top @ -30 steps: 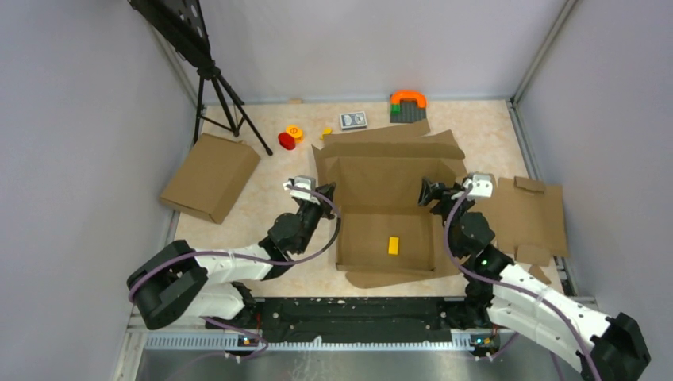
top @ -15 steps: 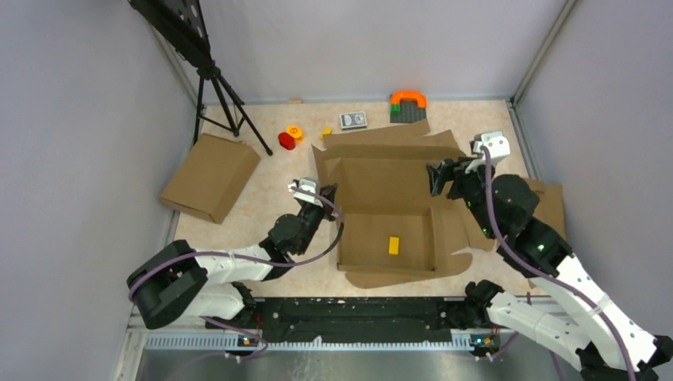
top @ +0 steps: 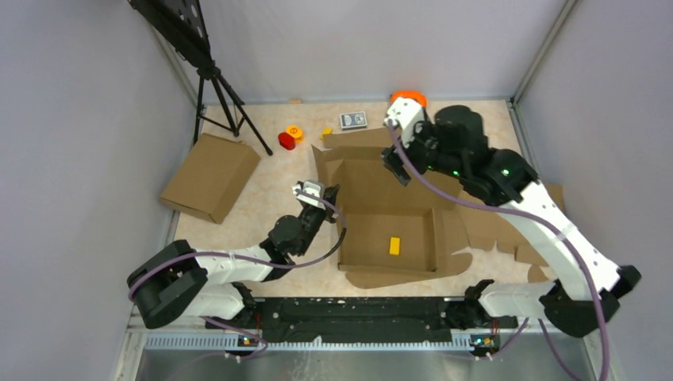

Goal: Fold the paper box
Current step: Close the paper box at the center of the board.

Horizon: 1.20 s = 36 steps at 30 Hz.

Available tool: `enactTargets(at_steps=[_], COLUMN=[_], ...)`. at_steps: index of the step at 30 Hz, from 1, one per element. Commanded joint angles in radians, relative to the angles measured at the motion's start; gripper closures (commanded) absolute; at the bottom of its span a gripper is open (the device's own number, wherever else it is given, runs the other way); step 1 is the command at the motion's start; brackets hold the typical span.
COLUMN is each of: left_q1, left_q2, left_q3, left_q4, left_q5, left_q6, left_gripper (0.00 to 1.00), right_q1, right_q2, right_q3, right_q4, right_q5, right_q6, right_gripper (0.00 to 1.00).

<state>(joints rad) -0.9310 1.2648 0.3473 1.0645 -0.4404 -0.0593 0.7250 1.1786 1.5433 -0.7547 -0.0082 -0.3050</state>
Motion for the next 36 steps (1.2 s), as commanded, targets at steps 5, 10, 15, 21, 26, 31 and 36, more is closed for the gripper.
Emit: enactTargets(at_steps=[5, 10, 15, 21, 26, 31, 36], left_q1=[-0.012, -0.015, -0.018, -0.020, -0.020, -0.018, 0.065], left_q2=[-0.002, -0.001, 0.007, -0.064, -0.183, -0.296, -0.381], left_q3=[-0.028, -0.031, -0.030, 0.005, 0.060, 0.103, 0.122], left_q4=[0.054, 0.055, 0.073, -0.095, -0.410, -0.701, -0.859], left_q5=[0.038, 0.036, 0.036, 0.062, 0.132, 0.101, 0.079], left_q6=[0.035, 0.038, 0.032, -0.014, -0.137, -0.285, -0.396], left_gripper=[0.99, 0.99, 0.98, 0.92, 0.63, 0.50, 0.51], right_q1=[0.009, 0.010, 0.044, 0.047, 0.047, 0.047, 0.047], right_q2=[0.124, 0.176, 0.189, 0.110, 0.048, 0.012, -0.006], right_q3=[0.065, 0.067, 0.060, 0.007, -0.065, -0.123, -0.149], right_q4=[-0.008, -0.040, -0.086, -0.038, 0.008, 0.033, 0.040], right_q5=[0.067, 0.048, -0.006, -0.034, -0.045, -0.080, -0.097], right_q6=[-0.169, -0.263, -0.284, -0.278, -0.273, -0.274, -0.282], right_gripper=[0.28, 0.29, 0.44, 0.85, 1.00, 1.00, 1.00])
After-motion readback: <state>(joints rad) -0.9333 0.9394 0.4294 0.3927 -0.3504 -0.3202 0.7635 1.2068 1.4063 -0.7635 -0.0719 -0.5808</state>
